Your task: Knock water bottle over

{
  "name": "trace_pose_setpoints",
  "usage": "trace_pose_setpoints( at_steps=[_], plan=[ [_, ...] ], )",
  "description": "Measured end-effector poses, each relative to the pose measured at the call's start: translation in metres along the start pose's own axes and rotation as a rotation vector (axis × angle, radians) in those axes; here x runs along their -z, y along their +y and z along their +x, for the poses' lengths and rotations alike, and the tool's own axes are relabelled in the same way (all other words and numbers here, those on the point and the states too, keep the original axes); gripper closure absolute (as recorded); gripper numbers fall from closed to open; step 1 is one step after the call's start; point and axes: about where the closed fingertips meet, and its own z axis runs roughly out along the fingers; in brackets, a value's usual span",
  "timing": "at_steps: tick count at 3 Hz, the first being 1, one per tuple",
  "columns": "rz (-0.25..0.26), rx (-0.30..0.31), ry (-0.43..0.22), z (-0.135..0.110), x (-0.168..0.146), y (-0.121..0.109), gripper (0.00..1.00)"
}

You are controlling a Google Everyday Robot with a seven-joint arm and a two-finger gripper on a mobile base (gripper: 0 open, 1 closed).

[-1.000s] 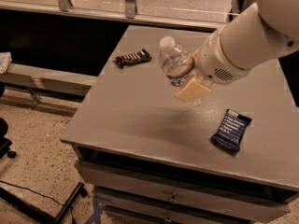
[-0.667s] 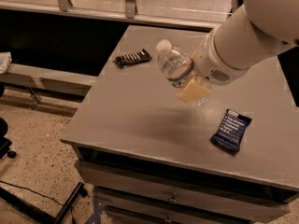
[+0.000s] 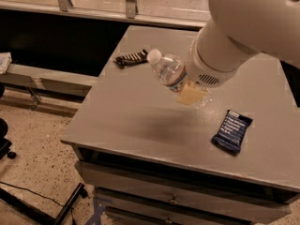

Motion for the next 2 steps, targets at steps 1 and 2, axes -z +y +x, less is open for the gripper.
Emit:
trace_pose_setpoints(
  at_steps=[1,2],
  plan=[
    [0.030,0.036,0.084,-0.0010,-0.0014,0.0021,1.00],
    [0.042,0.071,0.151,-0.0022,-0.0025,0.0039,1.00]
  ],
)
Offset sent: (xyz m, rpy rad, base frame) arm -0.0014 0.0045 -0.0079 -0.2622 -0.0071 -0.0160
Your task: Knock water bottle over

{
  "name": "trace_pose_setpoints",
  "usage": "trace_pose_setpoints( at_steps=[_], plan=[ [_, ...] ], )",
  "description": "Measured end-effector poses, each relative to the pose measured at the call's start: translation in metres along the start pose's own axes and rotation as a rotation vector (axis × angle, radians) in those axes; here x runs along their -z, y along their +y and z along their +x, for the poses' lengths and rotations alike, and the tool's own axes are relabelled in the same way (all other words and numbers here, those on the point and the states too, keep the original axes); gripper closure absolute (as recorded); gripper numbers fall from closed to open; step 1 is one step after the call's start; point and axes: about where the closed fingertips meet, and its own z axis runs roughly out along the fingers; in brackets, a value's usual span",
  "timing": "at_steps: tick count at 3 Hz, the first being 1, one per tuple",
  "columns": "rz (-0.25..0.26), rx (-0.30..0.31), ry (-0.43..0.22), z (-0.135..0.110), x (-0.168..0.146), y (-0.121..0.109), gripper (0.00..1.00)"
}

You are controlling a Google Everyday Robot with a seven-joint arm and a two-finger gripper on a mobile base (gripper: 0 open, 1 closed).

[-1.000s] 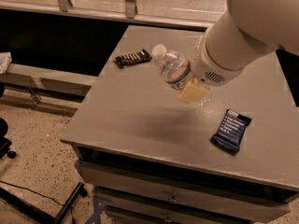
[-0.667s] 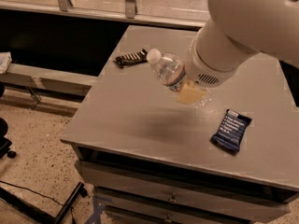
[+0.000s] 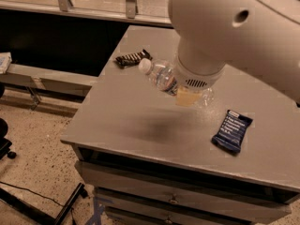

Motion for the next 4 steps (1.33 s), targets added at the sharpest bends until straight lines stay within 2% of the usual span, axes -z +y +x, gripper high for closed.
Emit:
trace_pose_setpoints(
  at_steps=[2,4],
  plan=[
    [-0.022,0.090,0.079,-0.003,-0.004,0.005,1.00],
    [-0.140,0.222,0.131,-0.010,-0.015,0.013,1.00]
  ],
)
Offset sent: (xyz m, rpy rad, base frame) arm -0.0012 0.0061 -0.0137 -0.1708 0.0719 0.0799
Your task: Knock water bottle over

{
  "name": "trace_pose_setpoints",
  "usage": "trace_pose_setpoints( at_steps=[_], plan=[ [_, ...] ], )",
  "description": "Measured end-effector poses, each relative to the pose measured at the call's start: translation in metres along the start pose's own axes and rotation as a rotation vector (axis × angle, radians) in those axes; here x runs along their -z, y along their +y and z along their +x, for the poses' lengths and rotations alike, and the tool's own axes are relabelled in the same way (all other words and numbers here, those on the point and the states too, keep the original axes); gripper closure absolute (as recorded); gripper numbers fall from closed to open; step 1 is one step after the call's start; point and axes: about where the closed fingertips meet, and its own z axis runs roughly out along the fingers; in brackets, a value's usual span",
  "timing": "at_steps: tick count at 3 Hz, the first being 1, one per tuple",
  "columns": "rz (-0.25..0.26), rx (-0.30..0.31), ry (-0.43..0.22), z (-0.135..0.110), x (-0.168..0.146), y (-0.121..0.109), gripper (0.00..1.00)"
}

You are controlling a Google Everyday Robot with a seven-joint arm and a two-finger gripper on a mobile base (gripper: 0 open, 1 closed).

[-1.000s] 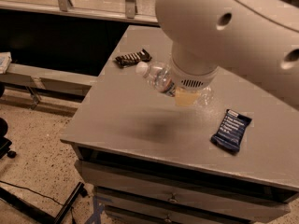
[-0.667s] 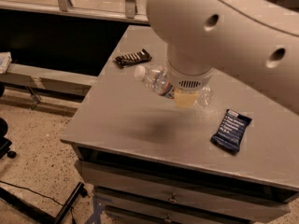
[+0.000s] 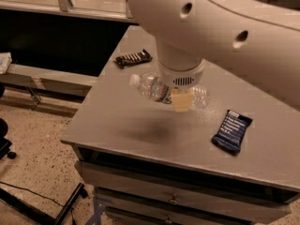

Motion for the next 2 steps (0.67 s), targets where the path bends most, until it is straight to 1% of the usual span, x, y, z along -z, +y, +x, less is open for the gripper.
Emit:
trace_pose_setpoints(
  at_steps=[1,2],
  plan=[
    [-0.045,0.033,0.013,-0.0011,-0.0041,0.0017,1.00],
    [-0.083,0.053,0.020,-0.0012,-0.0078,0.0029,1.00]
  ],
)
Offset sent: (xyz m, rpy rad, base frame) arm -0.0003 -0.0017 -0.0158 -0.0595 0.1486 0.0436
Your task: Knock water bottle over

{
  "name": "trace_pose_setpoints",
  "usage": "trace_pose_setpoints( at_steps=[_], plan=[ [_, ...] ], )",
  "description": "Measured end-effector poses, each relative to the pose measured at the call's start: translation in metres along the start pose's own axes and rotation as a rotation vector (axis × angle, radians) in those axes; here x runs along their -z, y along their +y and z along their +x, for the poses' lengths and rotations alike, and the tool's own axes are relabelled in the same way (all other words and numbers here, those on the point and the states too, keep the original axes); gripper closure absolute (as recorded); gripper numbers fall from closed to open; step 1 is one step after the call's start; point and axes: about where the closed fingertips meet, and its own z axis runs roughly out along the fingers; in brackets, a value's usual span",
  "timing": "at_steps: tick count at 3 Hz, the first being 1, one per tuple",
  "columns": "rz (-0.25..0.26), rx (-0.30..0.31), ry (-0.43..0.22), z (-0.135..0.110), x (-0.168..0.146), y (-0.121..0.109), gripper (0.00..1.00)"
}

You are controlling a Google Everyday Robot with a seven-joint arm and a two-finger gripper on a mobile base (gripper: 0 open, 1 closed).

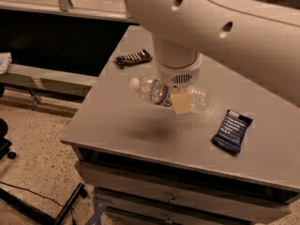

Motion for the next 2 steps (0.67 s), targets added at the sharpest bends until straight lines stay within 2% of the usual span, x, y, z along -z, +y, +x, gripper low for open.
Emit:
trace_pose_setpoints(
  at_steps=[1,2],
  plan=[
    [-0.025,0.013,0.007,-0.0004,-0.0030,0.0005,0.82],
    [-0.047,0.029,0.022,-0.0014,-0.0070,0.0010,0.59]
  ],
)
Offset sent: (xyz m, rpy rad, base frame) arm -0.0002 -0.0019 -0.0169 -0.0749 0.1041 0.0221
